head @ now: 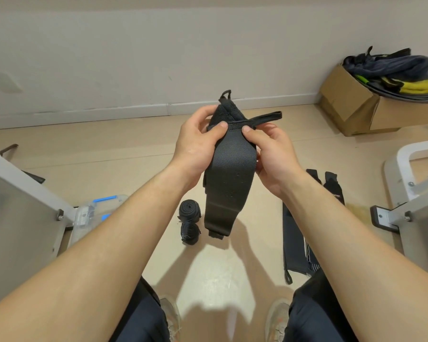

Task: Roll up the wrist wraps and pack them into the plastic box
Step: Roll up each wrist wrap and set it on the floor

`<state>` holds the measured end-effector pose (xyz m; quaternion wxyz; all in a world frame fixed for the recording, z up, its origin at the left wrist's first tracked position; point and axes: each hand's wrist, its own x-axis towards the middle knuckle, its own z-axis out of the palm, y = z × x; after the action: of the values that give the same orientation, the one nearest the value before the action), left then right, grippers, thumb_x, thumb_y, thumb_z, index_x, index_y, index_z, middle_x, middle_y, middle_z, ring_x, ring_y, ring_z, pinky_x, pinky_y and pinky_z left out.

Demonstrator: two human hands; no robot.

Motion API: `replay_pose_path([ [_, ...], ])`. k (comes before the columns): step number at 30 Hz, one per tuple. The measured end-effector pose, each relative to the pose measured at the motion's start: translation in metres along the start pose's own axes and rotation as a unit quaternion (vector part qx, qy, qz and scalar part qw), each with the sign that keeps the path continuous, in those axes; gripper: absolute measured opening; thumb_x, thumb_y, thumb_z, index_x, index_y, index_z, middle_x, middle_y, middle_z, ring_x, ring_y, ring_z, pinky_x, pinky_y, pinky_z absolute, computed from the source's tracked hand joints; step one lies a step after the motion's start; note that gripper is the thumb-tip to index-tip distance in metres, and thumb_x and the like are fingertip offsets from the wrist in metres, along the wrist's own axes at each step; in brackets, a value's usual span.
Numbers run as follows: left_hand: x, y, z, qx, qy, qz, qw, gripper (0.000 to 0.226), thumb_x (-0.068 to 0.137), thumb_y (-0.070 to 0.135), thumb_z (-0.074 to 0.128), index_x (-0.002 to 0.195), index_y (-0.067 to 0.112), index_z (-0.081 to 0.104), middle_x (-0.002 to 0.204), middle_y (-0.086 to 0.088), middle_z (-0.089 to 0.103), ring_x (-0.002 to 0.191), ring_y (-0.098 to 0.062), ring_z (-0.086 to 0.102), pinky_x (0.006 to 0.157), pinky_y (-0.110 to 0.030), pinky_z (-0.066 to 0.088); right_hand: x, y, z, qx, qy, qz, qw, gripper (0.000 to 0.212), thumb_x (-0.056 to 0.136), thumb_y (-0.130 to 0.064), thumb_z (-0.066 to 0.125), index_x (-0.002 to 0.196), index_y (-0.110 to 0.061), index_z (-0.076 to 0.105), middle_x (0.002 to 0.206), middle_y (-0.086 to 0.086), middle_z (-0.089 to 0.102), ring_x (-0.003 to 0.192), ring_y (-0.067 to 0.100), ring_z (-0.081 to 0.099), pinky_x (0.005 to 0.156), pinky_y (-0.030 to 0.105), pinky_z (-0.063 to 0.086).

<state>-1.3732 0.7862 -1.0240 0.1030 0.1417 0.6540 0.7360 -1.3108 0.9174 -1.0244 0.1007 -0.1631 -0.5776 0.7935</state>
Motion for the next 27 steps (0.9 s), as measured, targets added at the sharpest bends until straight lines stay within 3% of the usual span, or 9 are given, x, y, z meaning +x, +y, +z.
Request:
replay_pose_path([
  [3,-0.001,0.004,0.0,-0.027,0.0,-0.011,1.0,0.032,0.098,-0.002,0.059,0.122,0.017,0.063,0.109,-0.003,0.072,0.099,-0.011,0.069,0.091,-0.026,0.055,-0.001,-0.001,0.001,0.007,0.005,-0.001,1.0,0.004,0.099,-0.01,0.061,0.099,-0.013,0.064,0.082,-0.001,0.073,0.078,0.016,0.071,0.067,0.032,0.052],
  [9,-0.002,0.005,-0.003,-0.061,-0.011,-0.049,0.997,0.019,0.099,0.005,0.06,0.107,0.018,0.071,0.102,-0.004,0.074,0.093,-0.018,0.069,0.087,-0.033,0.055,0.0,0.001,0.0,0.014,0.008,-0.003,1.0,0.006,0.098,-0.008,0.062,0.095,-0.007,0.067,0.091,0.01,0.072,0.08,0.021,0.07,0.069,0.033,0.055],
  [13,0.0,0.003,-0.008,-0.025,-0.026,-0.071,0.997,0.017,0.098,0.015,0.066,0.111,0.008,0.073,0.105,-0.012,0.075,0.09,-0.021,0.07,0.076,-0.033,0.055,0.003,0.002,-0.002,-0.015,0.011,-0.001,1.0,0.014,0.101,-0.012,0.062,0.095,-0.004,0.071,0.091,0.011,0.074,0.08,0.021,0.071,0.069,0.031,0.058],
  [17,0.0,0.005,-0.014,-0.009,-0.092,-0.109,0.99,0.022,0.097,0.016,0.067,0.114,0.003,0.07,0.099,-0.009,0.073,0.082,-0.018,0.069,0.065,-0.028,0.053,0.005,0.002,-0.005,-0.031,0.019,-0.003,0.999,0.019,0.103,-0.014,0.058,0.099,-0.001,0.071,0.095,0.014,0.075,0.085,0.024,0.072,0.08,0.037,0.06],
  [19,-0.002,0.004,-0.015,-0.026,-0.12,-0.123,0.985,0.023,0.097,0.013,0.066,0.119,0.006,0.068,0.108,-0.011,0.073,0.093,-0.019,0.07,0.075,-0.033,0.057,0.006,0.001,-0.005,-0.023,0.037,-0.013,0.999,0.016,0.103,-0.014,0.059,0.1,-0.001,0.068,0.097,0.015,0.074,0.088,0.025,0.072,0.087,0.042,0.059],
  [22,-0.002,-0.001,-0.01,-0.039,-0.114,-0.117,0.986,0.034,0.096,0.019,0.066,0.129,0.012,0.063,0.126,-0.015,0.07,0.107,-0.025,0.069,0.087,-0.045,0.051,0.006,0.002,0.001,-0.009,0.053,-0.037,0.998,0.012,0.105,-0.013,0.055,0.099,-0.007,0.063,0.102,0.017,0.071,0.093,0.027,0.072,0.093,0.046,0.057],
  [25,-0.004,0.001,-0.002,-0.01,-0.1,-0.101,0.99,0.034,0.099,0.033,0.061,0.129,0.016,0.064,0.123,-0.004,0.073,0.111,-0.018,0.07,0.094,-0.038,0.051,0.005,0.003,0.006,0.018,0.056,-0.042,0.997,0.014,0.107,-0.016,0.05,0.108,-0.005,0.058,0.118,0.028,0.068,0.104,0.036,0.071,0.095,0.054,0.056],
  [27,-0.005,0.003,0.0,0.042,-0.117,-0.117,0.985,0.041,0.099,0.054,0.053,0.125,0.026,0.067,0.122,0.008,0.074,0.117,-0.011,0.067,0.103,-0.034,0.046,0.005,0.0,0.007,0.034,0.055,-0.039,0.997,0.016,0.108,-0.018,0.049,0.111,-0.004,0.058,0.115,0.026,0.069,0.101,0.033,0.071,0.096,0.055,0.056],
])
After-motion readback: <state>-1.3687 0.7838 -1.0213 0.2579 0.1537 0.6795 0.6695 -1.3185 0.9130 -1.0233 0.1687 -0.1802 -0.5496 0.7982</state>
